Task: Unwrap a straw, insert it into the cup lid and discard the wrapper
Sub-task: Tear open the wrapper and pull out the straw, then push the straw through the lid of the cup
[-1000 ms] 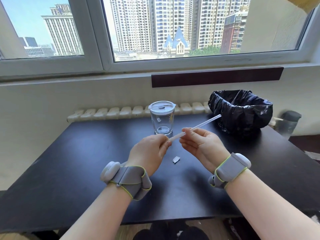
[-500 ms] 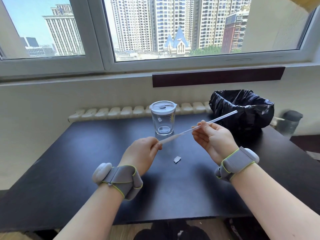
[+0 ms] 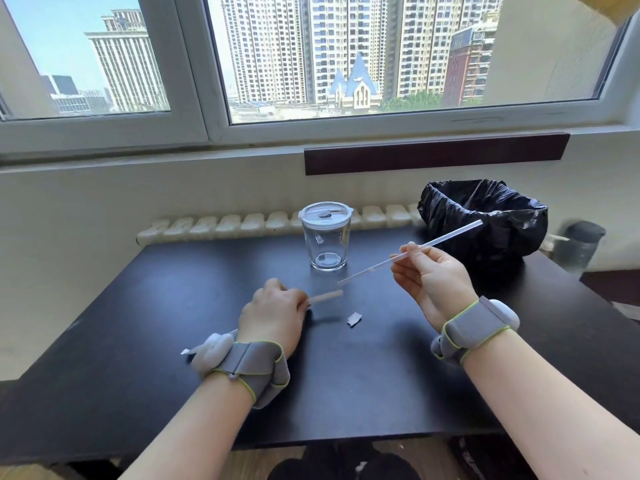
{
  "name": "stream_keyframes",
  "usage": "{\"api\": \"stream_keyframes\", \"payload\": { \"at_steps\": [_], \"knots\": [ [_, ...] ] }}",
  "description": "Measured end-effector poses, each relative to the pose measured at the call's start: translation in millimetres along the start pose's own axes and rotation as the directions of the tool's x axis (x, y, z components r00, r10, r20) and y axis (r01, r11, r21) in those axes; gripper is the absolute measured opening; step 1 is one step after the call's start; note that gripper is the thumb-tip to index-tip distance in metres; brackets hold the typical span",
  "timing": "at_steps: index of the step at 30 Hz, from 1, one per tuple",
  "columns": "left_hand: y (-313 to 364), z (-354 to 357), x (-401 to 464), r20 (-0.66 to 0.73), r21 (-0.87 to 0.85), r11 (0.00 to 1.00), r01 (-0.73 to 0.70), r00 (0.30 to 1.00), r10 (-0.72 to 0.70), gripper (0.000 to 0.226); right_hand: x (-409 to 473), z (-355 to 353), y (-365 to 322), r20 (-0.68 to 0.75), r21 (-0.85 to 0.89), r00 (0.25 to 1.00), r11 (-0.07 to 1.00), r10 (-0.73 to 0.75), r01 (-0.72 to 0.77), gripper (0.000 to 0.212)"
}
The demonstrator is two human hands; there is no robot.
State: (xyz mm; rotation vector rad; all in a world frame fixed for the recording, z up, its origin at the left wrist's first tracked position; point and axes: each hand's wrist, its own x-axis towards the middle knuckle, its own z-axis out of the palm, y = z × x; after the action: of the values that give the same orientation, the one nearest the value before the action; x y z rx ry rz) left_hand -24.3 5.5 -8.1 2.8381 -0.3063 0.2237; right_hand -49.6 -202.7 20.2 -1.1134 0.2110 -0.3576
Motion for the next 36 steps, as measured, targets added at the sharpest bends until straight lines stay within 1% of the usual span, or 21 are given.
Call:
{"api": "stream_keyframes", "payload": {
  "at_steps": [7,9,11,12,13,14,15,16,17,19,21,24,27,28,29,30,31,32,33,34,36],
  "knots": [
    [15,9,7,0.017,0.027,0.996,-0.089,0.996,0.089,0.029,-7,9,5,0.060,-0.032,0.997,0.999,0.042,-0.040,0.016],
    [11,13,9,0.012,-0.008,0.994,-0.105,0.994,0.105,0.030,-8,11,6,0.073,-0.044,0.996,0.998,0.054,-0.051,0.017],
    [8,10,10,-0.076,-0.165,0.976,-0.140,0.989,0.129,0.029,-12,12,3,0.083,-0.053,0.995,0.998,0.047,-0.043,0.016],
    [9,8,10,-0.129,-0.295,0.944,-0.147,0.985,0.113,0.028,-12,12,3,0.084,-0.059,0.995,0.997,0.053,-0.048,0.015],
    [11,5,9,-0.173,-0.448,0.880,-0.154,0.981,0.083,0.028,-11,12,3,0.084,-0.064,0.995,0.997,0.056,-0.051,0.015],
    [15,-1,6,-0.178,-0.595,0.792,-0.139,0.983,0.039,0.028,-11,12,3,0.086,-0.068,0.994,0.996,0.061,-0.055,0.015],
    [18,-7,4,-0.156,-0.702,0.701,-0.124,0.988,0.019,0.026,-11,14,4,0.089,-0.073,0.994,0.995,0.067,-0.060,0.014],
    [22,-11,2,-0.112,-0.759,0.643,-0.103,0.993,0.027,0.019,-12,15,5,0.092,-0.073,0.993,0.995,0.073,-0.066,0.013],
    [24,-15,1,-0.079,-0.774,0.626,-0.096,0.995,0.056,0.013,-12,16,6,0.096,-0.074,0.992,0.995,0.077,-0.070,0.013],
    [24,-17,-1,-0.073,-0.728,0.674,-0.126,0.992,0.106,0.014,-14,20,6,0.106,-0.076,0.991,0.994,0.081,-0.074,0.013],
    [21,-19,-4,-0.104,-0.674,0.722,-0.156,0.988,0.116,0.014,-17,23,5,0.110,-0.081,0.990,0.994,0.086,-0.077,0.014],
    [20,-25,-7,-0.158,-0.597,0.782,-0.181,0.982,0.107,0.012,-21,25,1,0.117,-0.115,0.982,0.985,0.145,-0.132,0.018],
    [19,-32,-12,-0.224,-0.515,0.833,-0.202,0.970,0.097,0.010,-26,25,-1,0.111,-0.242,0.978,0.959,0.179,-0.148,0.018],
    [18,-33,-14,-0.238,-0.490,0.848,-0.203,0.967,0.094,0.011,-28,25,-1,0.095,-0.292,0.985,0.950,0.147,-0.113,0.015],
    [17,-34,-15,-0.249,-0.452,0.868,-0.204,0.964,0.097,0.012,-28,25,1,0.070,-0.373,0.995,0.927,0.067,-0.036,0.013],
    [16,-34,-15,-0.250,-0.405,0.892,-0.200,0.963,0.102,0.012,-26,24,3,0.051,-0.488,0.997,0.870,-0.054,0.072,0.011],
    [14,-35,-17,-0.248,-0.359,0.912,-0.199,0.962,0.112,0.013,-28,22,3,0.062,-0.617,0.981,0.765,-0.186,0.184,0.010],
    [13,-35,-18,-0.237,-0.318,0.928,-0.195,0.964,0.121,0.014,-28,21,4,0.108,-0.722,0.953,0.637,-0.282,0.270,0.010],
    [12,-36,-19,-0.227,-0.289,0.937,-0.196,0.965,0.133,0.014,-29,21,3,0.170,-0.795,0.922,0.504,-0.346,0.336,0.014],
    [12,-37,-20,-0.218,-0.268,0.942,-0.200,0.965,0.143,0.014,-30,20,3,0.243,-0.838,0.895,0.384,-0.374,0.388,0.020],
    [11,-39,-22,-0.208,-0.248,0.946,-0.211,0.965,0.161,0.014,-31,21,4,0.350,-0.887,0.873,0.180,-0.338,0.426,0.027]
  ]
}}
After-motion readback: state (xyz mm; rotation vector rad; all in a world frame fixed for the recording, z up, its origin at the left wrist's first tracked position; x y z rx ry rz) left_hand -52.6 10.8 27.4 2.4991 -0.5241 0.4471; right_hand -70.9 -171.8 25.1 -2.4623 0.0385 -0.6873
